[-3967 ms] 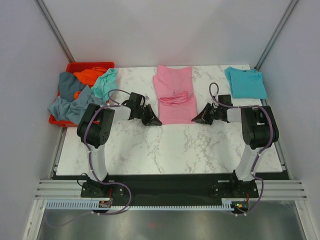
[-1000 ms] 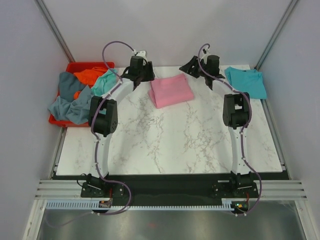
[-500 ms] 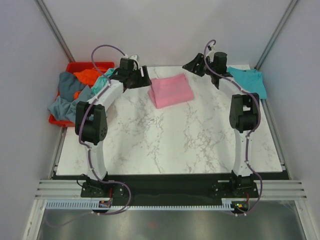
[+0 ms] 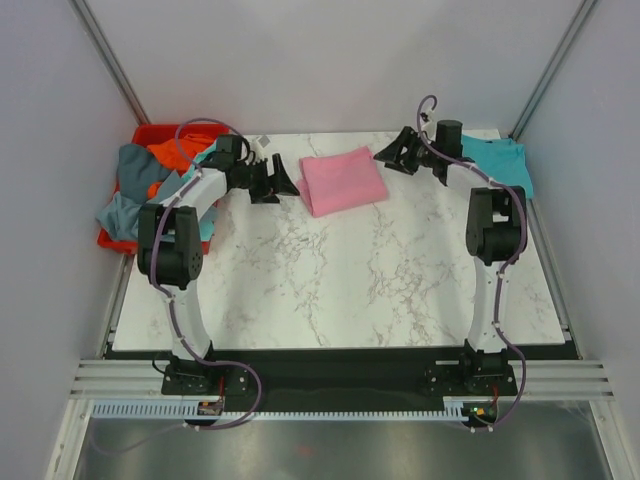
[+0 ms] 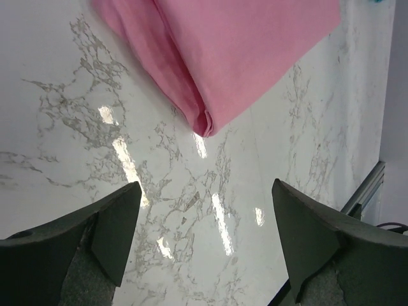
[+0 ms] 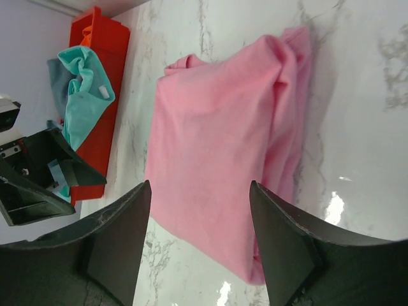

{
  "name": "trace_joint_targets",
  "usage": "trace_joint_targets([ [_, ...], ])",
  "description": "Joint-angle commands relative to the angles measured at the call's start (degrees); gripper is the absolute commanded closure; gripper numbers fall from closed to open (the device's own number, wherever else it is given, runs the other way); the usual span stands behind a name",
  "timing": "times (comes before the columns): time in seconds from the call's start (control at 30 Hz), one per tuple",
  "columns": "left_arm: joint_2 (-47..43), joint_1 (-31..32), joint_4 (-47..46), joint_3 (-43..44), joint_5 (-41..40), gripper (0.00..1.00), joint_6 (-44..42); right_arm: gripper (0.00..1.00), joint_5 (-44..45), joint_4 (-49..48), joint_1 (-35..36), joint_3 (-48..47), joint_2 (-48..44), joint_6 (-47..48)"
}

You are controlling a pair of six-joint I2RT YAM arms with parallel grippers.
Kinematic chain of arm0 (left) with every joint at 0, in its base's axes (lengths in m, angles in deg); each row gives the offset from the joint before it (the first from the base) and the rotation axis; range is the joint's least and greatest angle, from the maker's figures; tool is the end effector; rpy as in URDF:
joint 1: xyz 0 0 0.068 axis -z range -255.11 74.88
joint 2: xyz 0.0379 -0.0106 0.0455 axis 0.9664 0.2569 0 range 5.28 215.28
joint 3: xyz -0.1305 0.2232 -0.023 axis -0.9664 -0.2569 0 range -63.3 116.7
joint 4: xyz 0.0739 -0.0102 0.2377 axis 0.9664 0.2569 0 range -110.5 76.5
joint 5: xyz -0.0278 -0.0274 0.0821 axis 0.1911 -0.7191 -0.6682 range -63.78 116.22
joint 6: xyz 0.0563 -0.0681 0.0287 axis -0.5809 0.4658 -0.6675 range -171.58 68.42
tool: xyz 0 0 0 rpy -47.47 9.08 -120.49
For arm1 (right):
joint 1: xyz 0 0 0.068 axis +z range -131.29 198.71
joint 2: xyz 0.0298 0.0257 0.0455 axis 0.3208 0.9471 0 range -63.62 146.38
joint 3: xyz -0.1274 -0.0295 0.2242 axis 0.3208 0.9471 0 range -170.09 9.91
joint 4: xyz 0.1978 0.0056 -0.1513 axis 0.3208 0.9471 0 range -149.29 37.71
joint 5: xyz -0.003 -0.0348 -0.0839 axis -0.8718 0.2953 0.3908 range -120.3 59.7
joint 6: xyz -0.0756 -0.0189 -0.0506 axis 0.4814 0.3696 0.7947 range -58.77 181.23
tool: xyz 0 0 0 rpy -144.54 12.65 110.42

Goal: Fold and stack the t-shirts
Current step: Fold the tshirt, then neatly place the folded tshirt to the corner

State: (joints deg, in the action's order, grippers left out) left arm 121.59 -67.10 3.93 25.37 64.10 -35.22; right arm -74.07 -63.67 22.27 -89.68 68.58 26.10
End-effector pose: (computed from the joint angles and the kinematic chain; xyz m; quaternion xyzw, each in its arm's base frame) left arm 0.4385 -0.1136 0.1730 0.0402 0.8998 -0.3650 0.2357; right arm 0.5293 0.0908 0.1609 0.0326 0.8184 0.4596 0.3434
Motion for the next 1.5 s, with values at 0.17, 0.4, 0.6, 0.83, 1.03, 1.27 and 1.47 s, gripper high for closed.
trace_joint_targets([
  [0.17,0.22,2.79,-4.82,7.91,2.10,0.15,-4.40,0.29,-0.18,-0.45,-3.20,-4.65,3.67,1.30],
  [0.4,11.82,8.77,-7.98,22.40,-4.38,0.14,-5.29,0.29,0.61,-0.98,-3.20,-5.00,6.66,1.21],
  [0.6,19.57,11.59,-3.60,32.62,-14.12,0.14,-11.53,0.30,2.09,1.02,-3.20,-5.87,4.47,3.74],
  [0.83,21.15,13.78,-4.39,30.43,-23.03,0.16,-16.27,0.30,11.84,8.68,-3.20,-10.97,1.92,15.88],
  [1.03,22.91,12.91,4.05,32.28,-20.32,0.18,-15.41,0.29,13.09,10.09,-4.78,-13.44,-1.42,18.61],
  [1.27,24.13,13.00,13.44,34.19,-19.52,0.23,-19.17,0.29,10.38,13.34,-5.05,-9.93,-4.93,19.14],
  [1.47,23.88,13.26,18.55,32.90,-24.43,0.19,-20.32,0.29,10.02,14.14,-5.66,-5.53,-6.34,19.32],
])
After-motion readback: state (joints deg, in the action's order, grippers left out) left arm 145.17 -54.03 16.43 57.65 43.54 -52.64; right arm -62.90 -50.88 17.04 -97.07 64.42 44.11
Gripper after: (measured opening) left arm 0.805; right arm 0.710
